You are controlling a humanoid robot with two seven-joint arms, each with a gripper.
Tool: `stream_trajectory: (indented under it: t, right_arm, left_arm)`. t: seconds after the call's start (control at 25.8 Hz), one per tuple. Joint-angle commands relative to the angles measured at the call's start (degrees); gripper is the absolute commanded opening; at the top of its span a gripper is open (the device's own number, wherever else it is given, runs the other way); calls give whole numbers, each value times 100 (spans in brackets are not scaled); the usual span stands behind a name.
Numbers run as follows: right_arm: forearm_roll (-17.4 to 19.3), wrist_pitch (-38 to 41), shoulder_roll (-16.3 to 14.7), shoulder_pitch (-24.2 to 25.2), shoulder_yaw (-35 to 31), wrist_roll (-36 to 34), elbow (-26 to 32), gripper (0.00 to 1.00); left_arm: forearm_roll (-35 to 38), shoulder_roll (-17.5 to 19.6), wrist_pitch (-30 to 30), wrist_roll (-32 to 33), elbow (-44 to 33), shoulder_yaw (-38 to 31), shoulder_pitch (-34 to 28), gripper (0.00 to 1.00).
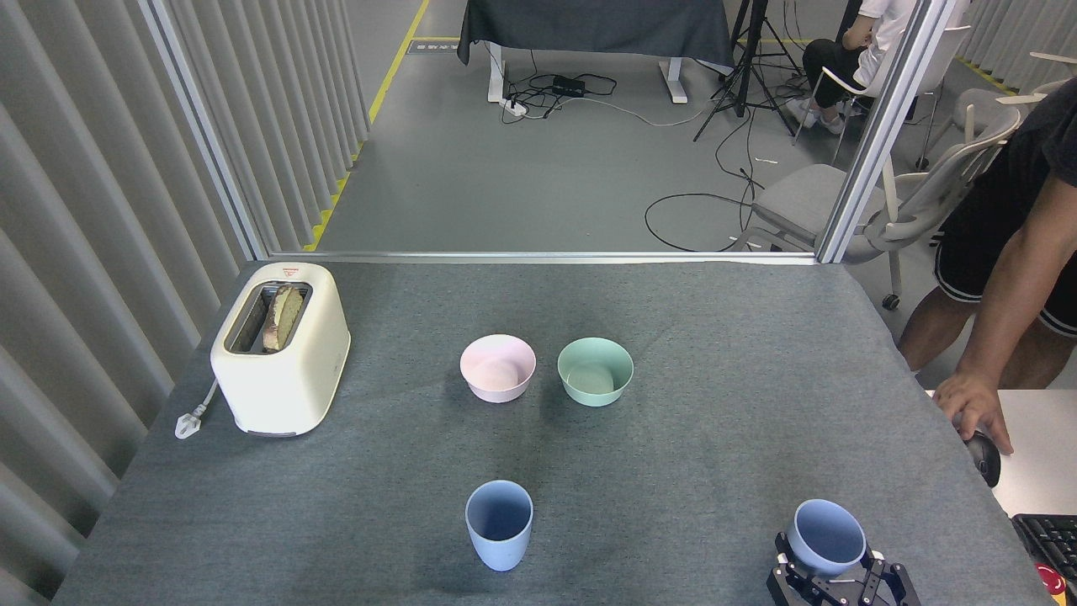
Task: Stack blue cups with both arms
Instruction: 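Lift the held cup with the right gripper toward the first blue cup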
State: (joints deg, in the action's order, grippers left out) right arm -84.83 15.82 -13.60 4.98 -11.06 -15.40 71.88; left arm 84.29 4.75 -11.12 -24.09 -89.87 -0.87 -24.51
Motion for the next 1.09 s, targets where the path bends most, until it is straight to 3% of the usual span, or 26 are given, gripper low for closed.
stream_trajectory:
  t: [0.0,0.16,0.39,0.5,0.62,0.7,0.85,1.05]
  right_arm:
    - [-7,-9,7,-85,131,-7,-69,93]
    - [-86,-9,24,-76,131,-25,-25,75]
    - [-104,-176,68,-111,140,2,292,67]
    - [-359,-492,165,-682,447,300,292,67]
    - [-640,-914,464,-1227,1211,591,230,67]
    - [-807,-1177,824,-1447,1932,687,230,67]
    - [-1168,-1564,1518,-1412,2820,749,485,68]
    - [-1176,-1520,1615,-1025,3242,1039,1223,70]
  left_arm:
    - [0,0,-4,1,5,0,8,100]
    - [0,0,-4,1,5,0,-1,100]
    - [0,0,5,1,5,8,8,100]
    - [0,-9,14,1,-4,17,8,100]
    - [0,-18,14,1,5,26,26,100]
    - [0,-18,14,1,14,35,26,100]
    - [9,-18,14,1,22,26,34,100]
    - [0,-9,31,1,22,26,26,100]
